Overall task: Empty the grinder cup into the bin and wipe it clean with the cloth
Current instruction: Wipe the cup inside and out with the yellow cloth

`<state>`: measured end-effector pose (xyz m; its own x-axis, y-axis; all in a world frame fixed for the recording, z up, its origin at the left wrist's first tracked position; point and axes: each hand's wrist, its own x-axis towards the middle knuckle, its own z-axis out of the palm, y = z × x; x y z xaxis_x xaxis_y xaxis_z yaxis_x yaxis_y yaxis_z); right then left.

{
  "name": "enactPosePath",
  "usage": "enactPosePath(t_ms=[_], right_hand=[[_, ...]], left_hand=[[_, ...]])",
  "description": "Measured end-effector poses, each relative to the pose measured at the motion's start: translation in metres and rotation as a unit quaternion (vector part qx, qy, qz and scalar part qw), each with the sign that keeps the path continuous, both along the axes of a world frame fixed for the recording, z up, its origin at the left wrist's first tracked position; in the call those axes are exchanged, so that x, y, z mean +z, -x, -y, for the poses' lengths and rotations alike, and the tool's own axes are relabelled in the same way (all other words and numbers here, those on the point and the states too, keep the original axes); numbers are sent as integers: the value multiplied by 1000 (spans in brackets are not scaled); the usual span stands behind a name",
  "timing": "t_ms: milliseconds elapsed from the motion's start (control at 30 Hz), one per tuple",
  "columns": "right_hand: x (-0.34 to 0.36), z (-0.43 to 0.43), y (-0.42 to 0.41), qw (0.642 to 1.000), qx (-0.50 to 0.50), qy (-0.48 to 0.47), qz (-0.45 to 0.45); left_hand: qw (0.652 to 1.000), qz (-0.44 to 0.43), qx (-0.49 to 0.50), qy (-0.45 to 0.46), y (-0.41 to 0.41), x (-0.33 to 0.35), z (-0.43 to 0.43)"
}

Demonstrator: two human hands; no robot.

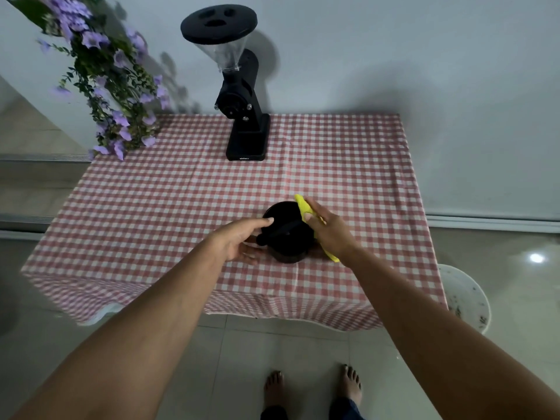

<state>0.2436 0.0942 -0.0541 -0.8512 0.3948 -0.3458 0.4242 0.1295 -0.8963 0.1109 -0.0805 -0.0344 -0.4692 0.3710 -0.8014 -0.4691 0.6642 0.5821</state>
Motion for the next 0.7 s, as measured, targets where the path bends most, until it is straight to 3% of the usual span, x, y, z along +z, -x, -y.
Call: enactPosePath(t_ms=[100, 233, 367, 533, 700], right_hand=[[-4, 2, -2, 996, 7, -89, 21], [-8, -7, 0, 993, 5, -119, 22], [-7, -23, -5, 999, -17, -29, 1], [3, -25, -6, 999, 38, 1, -3], [1, -34, -12, 995, -66, 74, 3]], left_hand=[[998, 1, 44, -54, -4, -8, -3], [993, 3, 56, -102, -5, -12, -10], [995, 20, 6, -94, -5, -7, -16], [996, 38, -30, -76, -13, -4, -20], [995, 39, -20, -90, -21, -13, -18]])
